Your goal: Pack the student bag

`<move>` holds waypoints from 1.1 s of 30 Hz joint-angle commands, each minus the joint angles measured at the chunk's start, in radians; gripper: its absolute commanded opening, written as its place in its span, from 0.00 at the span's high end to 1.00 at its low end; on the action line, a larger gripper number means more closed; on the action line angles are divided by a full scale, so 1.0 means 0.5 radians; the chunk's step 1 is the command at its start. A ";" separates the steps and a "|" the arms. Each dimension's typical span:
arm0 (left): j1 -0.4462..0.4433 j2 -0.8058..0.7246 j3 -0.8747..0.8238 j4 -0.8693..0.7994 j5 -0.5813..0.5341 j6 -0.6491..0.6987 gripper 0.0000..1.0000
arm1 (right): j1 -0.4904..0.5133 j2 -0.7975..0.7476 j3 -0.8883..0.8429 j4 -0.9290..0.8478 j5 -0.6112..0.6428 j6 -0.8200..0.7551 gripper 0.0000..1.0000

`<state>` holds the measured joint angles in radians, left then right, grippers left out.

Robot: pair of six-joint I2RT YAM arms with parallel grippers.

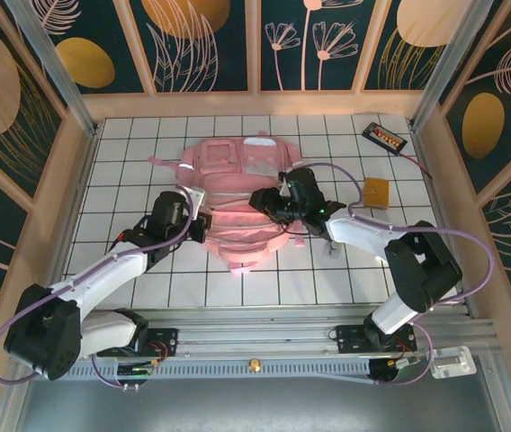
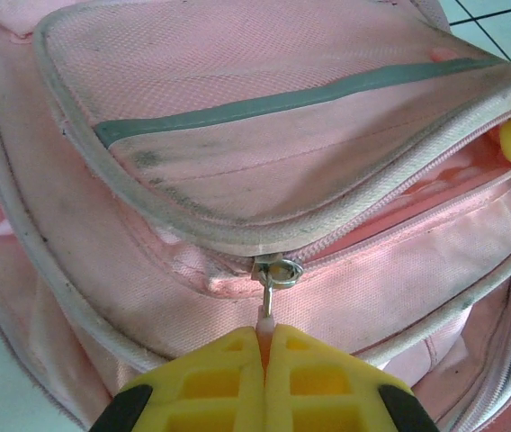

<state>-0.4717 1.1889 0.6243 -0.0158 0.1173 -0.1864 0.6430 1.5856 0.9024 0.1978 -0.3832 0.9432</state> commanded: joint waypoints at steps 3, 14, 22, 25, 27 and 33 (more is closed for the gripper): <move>0.008 -0.060 0.069 -0.171 -0.356 -0.017 1.00 | -0.045 0.060 -0.020 0.055 0.072 0.023 0.53; 0.016 -0.178 0.035 -0.343 -0.727 -0.052 1.00 | -0.131 0.122 -0.119 0.228 0.074 0.235 0.55; 0.041 -0.184 -0.001 -0.279 -0.569 -0.017 1.00 | -0.180 0.147 -0.230 0.486 0.050 0.415 0.49; 0.042 -0.202 -0.045 -0.217 -0.501 -0.024 1.00 | -0.178 0.164 -0.281 0.698 0.021 0.570 0.46; 0.041 -0.205 -0.077 -0.184 -0.469 -0.037 1.00 | -0.180 0.190 -0.337 0.909 -0.017 0.721 0.44; 0.041 -0.196 -0.090 -0.188 -0.477 -0.035 1.00 | -0.181 0.290 -0.397 1.274 -0.135 0.984 0.44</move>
<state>-0.4629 1.1076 0.5926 -0.0799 -0.0906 -0.1921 0.5747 1.7081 0.7231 0.6910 -0.4698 1.3235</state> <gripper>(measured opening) 0.046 0.564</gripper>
